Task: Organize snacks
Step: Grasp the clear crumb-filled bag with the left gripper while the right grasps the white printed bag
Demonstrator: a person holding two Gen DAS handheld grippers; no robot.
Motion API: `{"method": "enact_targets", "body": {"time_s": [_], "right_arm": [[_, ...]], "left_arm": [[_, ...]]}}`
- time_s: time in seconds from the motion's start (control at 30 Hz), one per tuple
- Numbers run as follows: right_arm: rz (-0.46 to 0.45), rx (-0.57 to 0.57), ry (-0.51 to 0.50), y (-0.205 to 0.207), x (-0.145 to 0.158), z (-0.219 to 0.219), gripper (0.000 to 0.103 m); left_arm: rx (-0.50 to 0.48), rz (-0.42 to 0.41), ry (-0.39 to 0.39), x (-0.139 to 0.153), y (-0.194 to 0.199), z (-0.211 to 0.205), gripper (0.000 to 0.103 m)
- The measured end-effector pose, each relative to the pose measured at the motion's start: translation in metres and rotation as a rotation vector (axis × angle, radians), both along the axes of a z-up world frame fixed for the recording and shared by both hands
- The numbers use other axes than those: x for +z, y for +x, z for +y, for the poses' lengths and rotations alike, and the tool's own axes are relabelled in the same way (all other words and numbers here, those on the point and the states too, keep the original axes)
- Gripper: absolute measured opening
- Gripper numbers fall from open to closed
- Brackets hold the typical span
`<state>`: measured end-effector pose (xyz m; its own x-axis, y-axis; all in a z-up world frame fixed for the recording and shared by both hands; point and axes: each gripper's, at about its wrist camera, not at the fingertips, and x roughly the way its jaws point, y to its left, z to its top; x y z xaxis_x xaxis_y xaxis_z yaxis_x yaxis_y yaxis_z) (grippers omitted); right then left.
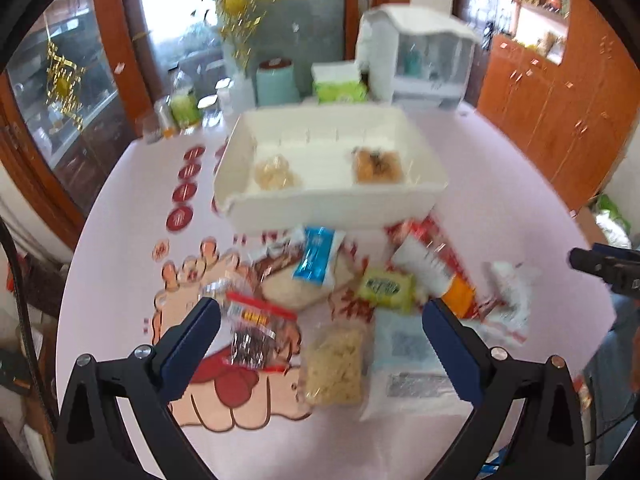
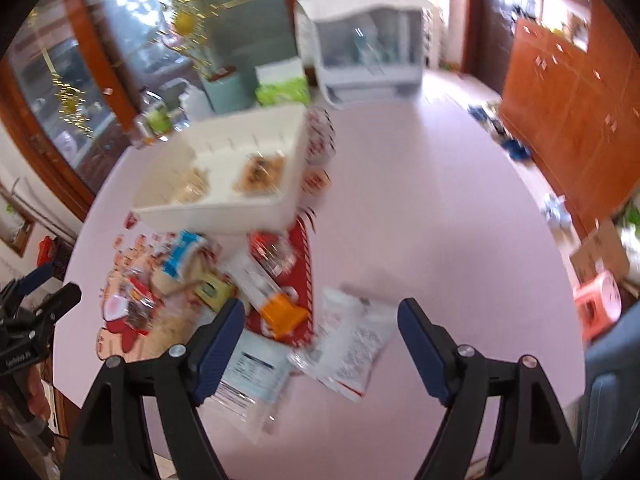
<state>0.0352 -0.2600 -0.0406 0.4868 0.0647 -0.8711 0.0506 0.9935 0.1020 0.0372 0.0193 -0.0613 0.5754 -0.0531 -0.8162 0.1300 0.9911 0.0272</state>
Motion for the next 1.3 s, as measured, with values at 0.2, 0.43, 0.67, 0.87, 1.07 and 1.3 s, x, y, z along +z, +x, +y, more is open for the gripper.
{"method": "enact_targets", "body": {"time_s": [0.2,0.43,0.67,0.87,1.07,1.3], "right_arm": [[0.078,-0.064,-0.002,-0.003,-0.045,-0.014,0.081],[0.126,-0.088,-0.027,0.005,-0.083,-0.014,0.080],[0.154,-0.082,-0.039,0.017,-0.107,-0.010,0.080],[0.169,-0.079,-0.021,0.021,-0.120,-0.012,0.080],[0.204,-0.072,-0.036,0.022,-0.133,-0.010,0.072],[0.193,-0.041,-0.052,0.020,-0.137,-0.006,0.057]], "left_arm": [[0.037,0.074,0.022,-0.054,0.005,0.004,0.101],[0.048,0.164,0.043,-0.099,0.015,0.002,0.099],[0.037,0.256,0.036,-0.132,0.025,-0.004,0.098],[0.087,0.287,0.019,-0.143,0.027,0.001,0.098],[0.146,0.324,-0.018,-0.155,0.028,0.014,0.098],[0.162,0.324,-0.014,-0.158,0.024,0.013,0.082]]}}
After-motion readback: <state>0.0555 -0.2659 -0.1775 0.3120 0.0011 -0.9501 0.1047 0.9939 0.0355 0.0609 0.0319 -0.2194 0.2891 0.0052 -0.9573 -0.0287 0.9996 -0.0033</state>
